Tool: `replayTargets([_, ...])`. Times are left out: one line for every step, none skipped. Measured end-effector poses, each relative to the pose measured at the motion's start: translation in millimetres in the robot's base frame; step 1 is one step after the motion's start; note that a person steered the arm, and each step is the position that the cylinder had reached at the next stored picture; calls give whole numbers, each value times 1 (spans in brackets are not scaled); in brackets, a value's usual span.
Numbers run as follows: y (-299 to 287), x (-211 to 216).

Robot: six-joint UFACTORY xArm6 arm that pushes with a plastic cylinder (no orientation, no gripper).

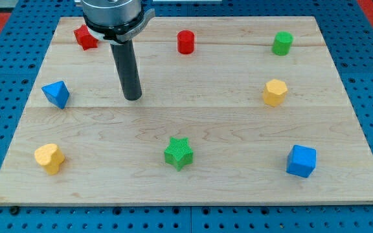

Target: Move the green star to the right of the red star

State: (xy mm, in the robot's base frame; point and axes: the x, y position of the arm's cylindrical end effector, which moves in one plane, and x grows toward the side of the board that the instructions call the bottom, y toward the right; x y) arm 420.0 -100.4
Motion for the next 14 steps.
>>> replayTargets([71,-12])
replayTargets([163,-20])
replayTargets([187,-27])
replayTargets([187,-31])
replayTargets([168,-31])
replayTargets([130,-31])
replayTargets([81,-31])
replayTargets([78,-18])
replayTargets([114,13])
replayTargets([132,81])
replayTargets([155,139])
replayTargets([114,136])
replayTargets([37,90])
replayTargets([51,114])
